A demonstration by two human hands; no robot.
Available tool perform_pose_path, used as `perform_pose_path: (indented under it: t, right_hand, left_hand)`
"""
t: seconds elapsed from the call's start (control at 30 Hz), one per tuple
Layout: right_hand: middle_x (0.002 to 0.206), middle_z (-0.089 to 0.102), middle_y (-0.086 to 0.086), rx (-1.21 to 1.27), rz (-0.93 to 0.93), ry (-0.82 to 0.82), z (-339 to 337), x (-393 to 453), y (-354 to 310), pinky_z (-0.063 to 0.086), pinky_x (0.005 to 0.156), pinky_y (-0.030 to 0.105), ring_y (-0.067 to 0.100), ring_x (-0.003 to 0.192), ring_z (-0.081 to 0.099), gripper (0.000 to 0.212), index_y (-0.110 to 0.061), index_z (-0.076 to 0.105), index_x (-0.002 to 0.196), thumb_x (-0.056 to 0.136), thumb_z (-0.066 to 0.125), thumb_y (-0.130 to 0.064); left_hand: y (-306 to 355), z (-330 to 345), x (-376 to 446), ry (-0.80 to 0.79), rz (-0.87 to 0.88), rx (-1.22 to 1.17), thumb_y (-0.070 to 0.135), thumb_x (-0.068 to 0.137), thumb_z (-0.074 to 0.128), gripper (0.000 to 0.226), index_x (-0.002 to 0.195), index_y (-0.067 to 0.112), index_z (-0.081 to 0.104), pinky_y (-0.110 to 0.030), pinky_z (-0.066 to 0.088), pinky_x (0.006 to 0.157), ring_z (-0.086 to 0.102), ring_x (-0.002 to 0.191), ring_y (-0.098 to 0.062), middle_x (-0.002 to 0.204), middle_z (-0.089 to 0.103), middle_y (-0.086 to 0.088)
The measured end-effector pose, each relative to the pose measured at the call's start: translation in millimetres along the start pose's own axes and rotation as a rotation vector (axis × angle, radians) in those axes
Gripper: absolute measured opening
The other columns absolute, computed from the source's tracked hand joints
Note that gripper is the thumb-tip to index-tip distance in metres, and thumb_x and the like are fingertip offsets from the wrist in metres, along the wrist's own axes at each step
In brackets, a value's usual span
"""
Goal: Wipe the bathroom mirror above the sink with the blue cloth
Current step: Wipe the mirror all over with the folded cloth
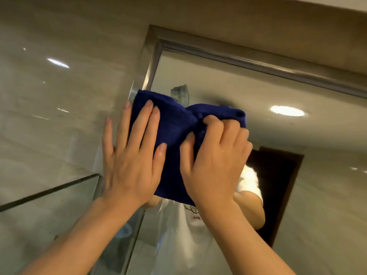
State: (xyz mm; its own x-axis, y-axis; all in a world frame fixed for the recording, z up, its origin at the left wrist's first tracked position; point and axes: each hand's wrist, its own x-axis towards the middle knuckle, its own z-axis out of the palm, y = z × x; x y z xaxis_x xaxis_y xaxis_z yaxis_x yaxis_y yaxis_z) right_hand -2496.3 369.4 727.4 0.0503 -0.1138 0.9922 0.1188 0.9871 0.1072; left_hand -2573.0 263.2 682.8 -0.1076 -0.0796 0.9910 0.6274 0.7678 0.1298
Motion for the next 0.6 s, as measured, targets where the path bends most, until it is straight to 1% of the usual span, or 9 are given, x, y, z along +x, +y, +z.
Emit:
perform_pose_path:
  t: [0.1, 0.17, 0.27, 0.37, 0.47, 0.6]
  right_hand:
    - [0.094, 0.056, 0.01, -0.013, -0.014, 0.006, 1, -1, 0, 0.036, 0.071, 0.038, 0.027, 0.084, 0.046, 0.025, -0.008, 0.059, 0.103, 0.086, 0.057, -0.028]
    - [0.093, 0.056, 0.01, -0.025, -0.048, 0.012, 1, 4, 2, 0.036, 0.07, 0.038, 0.027, 0.083, 0.046, 0.023, -0.008, 0.059, 0.102, 0.087, 0.057, -0.026]
    - [0.094, 0.056, 0.011, -0.045, -0.073, 0.013, 0, 23, 10, 0.038, 0.069, 0.039, 0.028, 0.083, 0.049, 0.023, -0.008, 0.06, 0.101, 0.089, 0.056, -0.026]
    - [0.094, 0.056, 0.011, -0.047, -0.08, 0.023, -5, 47, 20, 0.039, 0.067, 0.04, 0.029, 0.082, 0.05, 0.022, -0.007, 0.061, 0.1, 0.088, 0.057, -0.026]
    - [0.094, 0.056, 0.012, -0.049, -0.086, 0.042, -11, 60, 32, 0.039, 0.066, 0.041, 0.029, 0.082, 0.05, 0.023, -0.006, 0.061, 0.099, 0.087, 0.059, -0.025]
    - [0.095, 0.056, 0.013, -0.04, -0.062, 0.078, -14, 62, 38, 0.04, 0.067, 0.043, 0.03, 0.082, 0.051, 0.023, -0.005, 0.062, 0.1, 0.086, 0.061, -0.024]
  left_hand:
    - [5, -3, 2, -0.007, 0.012, 0.016, 0.029, 0.1, 0.03, 0.059, 0.152, 0.002, 0.024, -0.047, 0.001, 0.122, 0.015, 0.15, -0.033, 0.16, 0.025, -0.014]
    - [14, -4, 8, 0.001, 0.007, 0.021, 0.022, 0.098, 0.033, 0.058, 0.149, -0.004, 0.028, -0.049, 0.006, 0.122, 0.016, 0.15, -0.035, 0.157, 0.029, -0.019]
    - [26, 0, 28, 0.031, -0.005, -0.049, 0.015, 0.096, 0.034, 0.056, 0.147, -0.009, 0.03, -0.05, 0.013, 0.122, 0.018, 0.149, -0.037, 0.156, 0.03, -0.025]
    - [38, 4, 49, 0.061, -0.009, -0.108, 0.013, 0.096, 0.035, 0.057, 0.148, -0.008, 0.027, -0.048, 0.011, 0.123, 0.018, 0.149, -0.038, 0.156, 0.028, -0.025]
    - [52, 5, 63, 0.087, -0.004, -0.127, 0.013, 0.095, 0.038, 0.056, 0.148, -0.005, 0.029, -0.046, 0.008, 0.123, 0.019, 0.148, -0.038, 0.156, 0.03, -0.024]
    - [57, 7, 65, 0.106, 0.028, -0.16, 0.018, 0.096, 0.037, 0.056, 0.148, -0.003, 0.03, -0.047, 0.012, 0.123, 0.02, 0.148, -0.036, 0.156, 0.031, -0.021]
